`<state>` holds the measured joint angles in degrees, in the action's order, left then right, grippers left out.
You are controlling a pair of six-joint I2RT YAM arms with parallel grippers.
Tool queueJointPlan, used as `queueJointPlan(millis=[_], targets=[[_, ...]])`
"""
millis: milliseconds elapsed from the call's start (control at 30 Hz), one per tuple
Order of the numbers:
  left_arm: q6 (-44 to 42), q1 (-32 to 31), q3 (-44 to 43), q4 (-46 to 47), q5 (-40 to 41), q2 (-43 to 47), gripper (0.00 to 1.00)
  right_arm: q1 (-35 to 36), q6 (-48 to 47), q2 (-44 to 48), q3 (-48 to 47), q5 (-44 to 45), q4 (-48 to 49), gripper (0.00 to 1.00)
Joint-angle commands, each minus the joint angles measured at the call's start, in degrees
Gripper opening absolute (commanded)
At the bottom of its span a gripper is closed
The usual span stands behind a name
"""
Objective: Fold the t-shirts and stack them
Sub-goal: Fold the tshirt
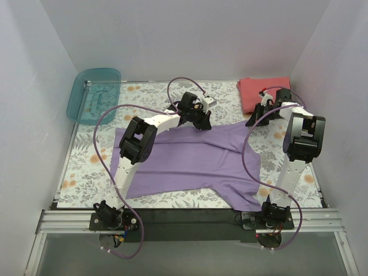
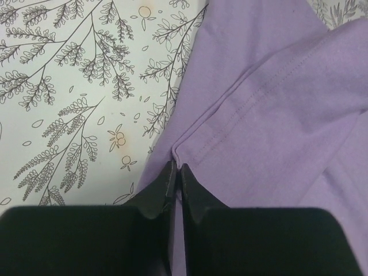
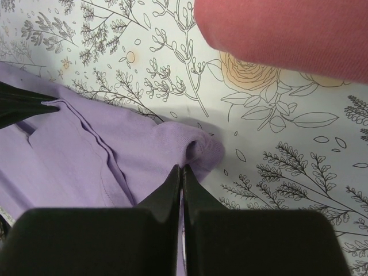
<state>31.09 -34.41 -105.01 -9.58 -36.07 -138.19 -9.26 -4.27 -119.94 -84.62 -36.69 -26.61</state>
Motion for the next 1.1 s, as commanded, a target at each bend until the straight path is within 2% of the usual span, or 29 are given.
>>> queueJointPlan(millis=[0,233,367,400,533,600,700,733,767,833,867,933,1067], targets=[[-0.5,-0.5,0.8,2.1,-1.3,5.4,0.00,-0.1,-0.3,1.6,0.2,-1.4,1.2,0.01],[-2.4,-0.6,8.1,5.8,-6.2,12.6,0.00,-0.1,0.0,1.1,-0.4,-1.2,1.3,0.01],[-6.8,-0.7,15.1,5.4,-12.9,18.8,0.00,-0.1,-0.2,0.9,-0.7,-0.9,1.4,0.01],[-8.9,-0.7,15.6,4.2,-16.3,19.3,0.00,-0.1,-0.1,0.8,-0.7,-0.8,1.4,0.01],[-15.9,-2.1,17.3,-3.7,-21.5,20.0,0.00,-0.1,-0.3,0.8,-1.0,-0.6,1.4,0.01],[-18.9,-2.4,20.0,-6.7,-22.5,20.8,0.00,-0.1,-0.2,0.8,-1.1,-0.5,1.3,0.01],[-28.2,-3.2,23.2,-12.1,-23.3,22.0,0.00,-0.1,-0.3,0.8,-1.2,-0.4,1.3,0.01],[-30.7,-3.6,23.7,-14.3,-23.1,22.2,0.02,-0.1,-0.4,0.8,-1.1,-0.4,1.3,0.01],[-39.7,-4.0,24.1,-18.8,-22.6,22.5,0.06,-0.1,-0.3,0.8,-1.2,-0.3,1.3,0.01],[-44.9,-5.3,26.4,-21.3,-21.1,23.7,0.11,-0.1,-0.5,0.6,-1.4,-0.3,1.2,0.01],[-49.6,-5.7,26.9,-23.9,-20.2,23.9,0.21,-0.1,-0.5,0.6,-1.4,-0.3,1.2,0.01],[-51.7,-6.5,27.7,-25.8,-20.5,25.1,0.27,-0.1,-0.4,0.5,-1.3,-0.3,1.2,0.01],[-47.7,-6.4,25.0,-25.8,-22.4,25.3,0.32,-0.1,-0.4,0.3,-1.5,-0.4,1.2,0.01]])
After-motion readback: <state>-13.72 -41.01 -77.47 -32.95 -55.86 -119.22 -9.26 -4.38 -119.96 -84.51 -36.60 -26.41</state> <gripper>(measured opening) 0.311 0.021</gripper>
